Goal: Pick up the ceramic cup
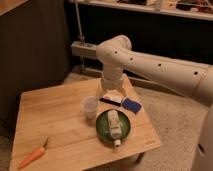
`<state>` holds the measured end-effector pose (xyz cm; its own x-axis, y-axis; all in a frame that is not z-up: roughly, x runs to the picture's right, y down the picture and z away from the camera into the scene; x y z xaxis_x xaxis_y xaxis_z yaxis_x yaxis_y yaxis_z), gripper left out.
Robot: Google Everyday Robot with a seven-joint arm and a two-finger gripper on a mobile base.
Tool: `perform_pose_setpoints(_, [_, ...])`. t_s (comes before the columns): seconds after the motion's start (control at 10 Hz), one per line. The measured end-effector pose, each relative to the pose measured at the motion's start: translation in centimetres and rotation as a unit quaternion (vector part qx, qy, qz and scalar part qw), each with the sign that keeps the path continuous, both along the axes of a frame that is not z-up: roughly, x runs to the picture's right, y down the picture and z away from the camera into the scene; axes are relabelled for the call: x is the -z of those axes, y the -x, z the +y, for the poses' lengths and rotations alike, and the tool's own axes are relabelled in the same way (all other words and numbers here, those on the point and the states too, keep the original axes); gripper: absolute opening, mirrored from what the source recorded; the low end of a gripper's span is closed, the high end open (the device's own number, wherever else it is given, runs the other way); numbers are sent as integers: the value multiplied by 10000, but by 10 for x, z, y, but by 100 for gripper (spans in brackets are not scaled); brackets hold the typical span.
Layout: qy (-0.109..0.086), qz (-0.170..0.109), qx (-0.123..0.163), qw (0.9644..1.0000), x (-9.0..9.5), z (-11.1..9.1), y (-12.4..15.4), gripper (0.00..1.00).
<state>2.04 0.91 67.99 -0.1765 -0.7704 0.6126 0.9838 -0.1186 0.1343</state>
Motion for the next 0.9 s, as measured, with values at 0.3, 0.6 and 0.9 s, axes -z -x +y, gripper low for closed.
perform_pose_setpoints(0.3, [-230,-20,30,9997,-28,-27,-8,77])
perform_pose_setpoints(0.6, [-331,-87,32,9994,-48,-38,-9,77])
perform_pose_setpoints(0.9, [-363,-189,-26,9992,-64,-46,-9,77])
